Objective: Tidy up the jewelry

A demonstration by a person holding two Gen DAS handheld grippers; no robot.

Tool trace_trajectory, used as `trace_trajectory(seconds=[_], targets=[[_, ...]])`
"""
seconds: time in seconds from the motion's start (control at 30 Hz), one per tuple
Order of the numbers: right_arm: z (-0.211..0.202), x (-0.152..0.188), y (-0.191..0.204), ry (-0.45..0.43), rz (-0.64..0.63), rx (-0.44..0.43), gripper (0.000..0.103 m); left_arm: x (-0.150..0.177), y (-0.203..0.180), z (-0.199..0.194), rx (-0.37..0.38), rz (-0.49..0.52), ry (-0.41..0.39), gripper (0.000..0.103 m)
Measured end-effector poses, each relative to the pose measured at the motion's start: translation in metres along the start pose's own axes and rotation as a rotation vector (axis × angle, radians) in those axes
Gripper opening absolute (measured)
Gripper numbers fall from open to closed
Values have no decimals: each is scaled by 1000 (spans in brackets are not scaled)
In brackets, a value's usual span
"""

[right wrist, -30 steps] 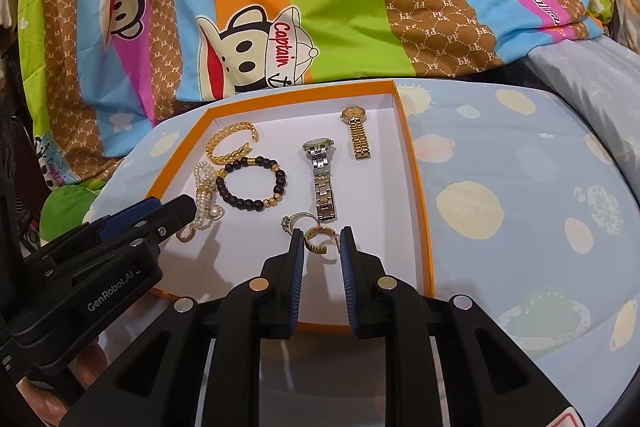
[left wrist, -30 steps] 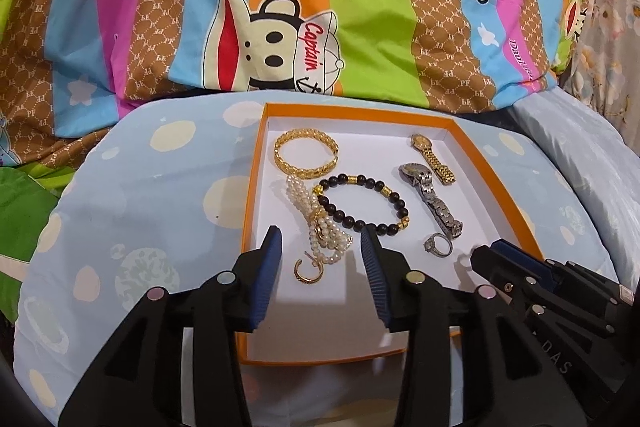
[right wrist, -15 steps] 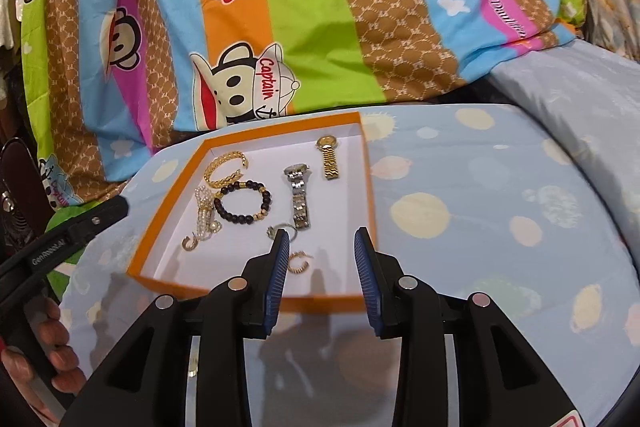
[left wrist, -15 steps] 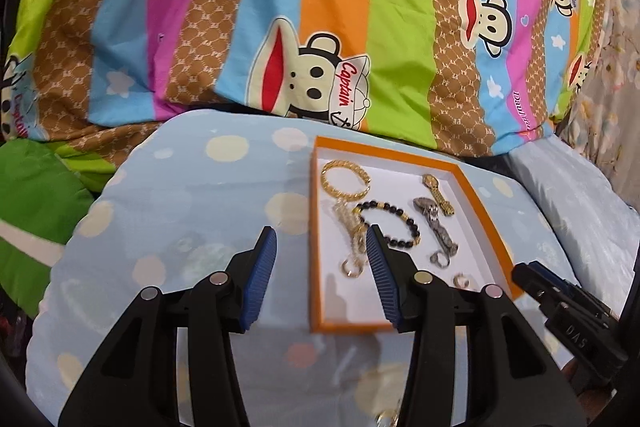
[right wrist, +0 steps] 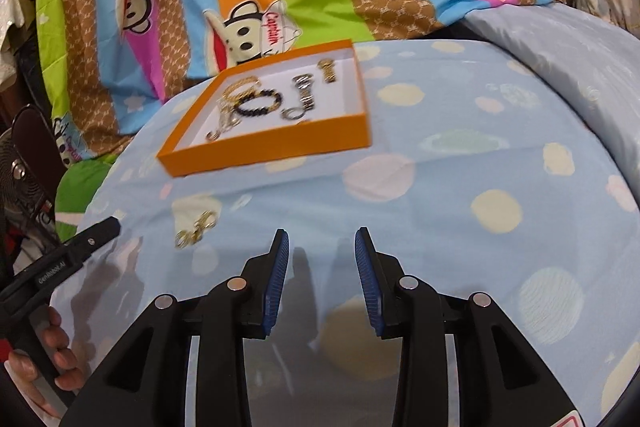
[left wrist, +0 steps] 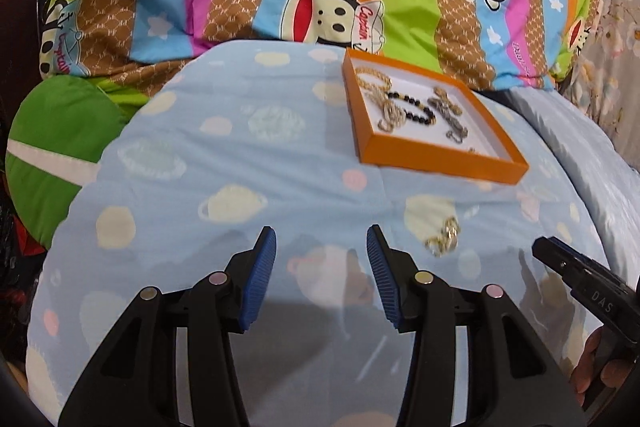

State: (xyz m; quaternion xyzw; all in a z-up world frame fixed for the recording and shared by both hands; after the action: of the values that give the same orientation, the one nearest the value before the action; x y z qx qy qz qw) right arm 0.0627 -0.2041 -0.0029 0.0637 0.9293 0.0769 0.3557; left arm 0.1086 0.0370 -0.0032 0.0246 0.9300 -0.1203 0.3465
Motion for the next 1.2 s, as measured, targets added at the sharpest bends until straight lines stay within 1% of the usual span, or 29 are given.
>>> trace_trajectory(seconds=[0.13,0.23,0.3,0.5,0.63,0.67,0.73,0.8,0.97,1.13,1.2], targets=[[10,-1,21,18,-13,-41,34,12,-3,3,-5,16,31,46],[23,-6,35,35,-14,-59,34,12,0,3,2,3,31,46],[31,-11,44,39,-19,-61,34,12,3,5,5,-8,41,51],[48,-19,65,61,-47,-61,34,12,3,5,19,-16,42,51],[53,-20,72,75,-77,-27,32,12,3,6,26,-17,44,52],[53,-20,72,76,-79,-19,31,12,4,6,28,-19,44,52],[53,-19,70,78,-74,-1,19,12,3,5,30,-18,45,52],[52,-19,68,77,-69,-9,18,12,3,6,30,-18,44,52],[43,-16,56,57,-49,8,18,12,3,5,31,-18,44,53],[24,-7,22,36,7,37,18,12,-11,5,39,23,46,53],[16,-3,7,33,34,49,18,13,-23,7,65,34,56,53]])
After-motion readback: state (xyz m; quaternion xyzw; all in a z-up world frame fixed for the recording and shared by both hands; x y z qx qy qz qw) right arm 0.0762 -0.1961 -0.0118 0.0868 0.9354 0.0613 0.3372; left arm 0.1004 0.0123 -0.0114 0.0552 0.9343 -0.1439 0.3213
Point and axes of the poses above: each gripper's, at about its wrist camera, not at the fingertips, and z roughly the way its jaws point, y to its left, x to its underside, the point moved 2 cm from there along z, roughly the way its jaws point, and after that the axes turned 3 degrees about -z, right-handed, at the moved point
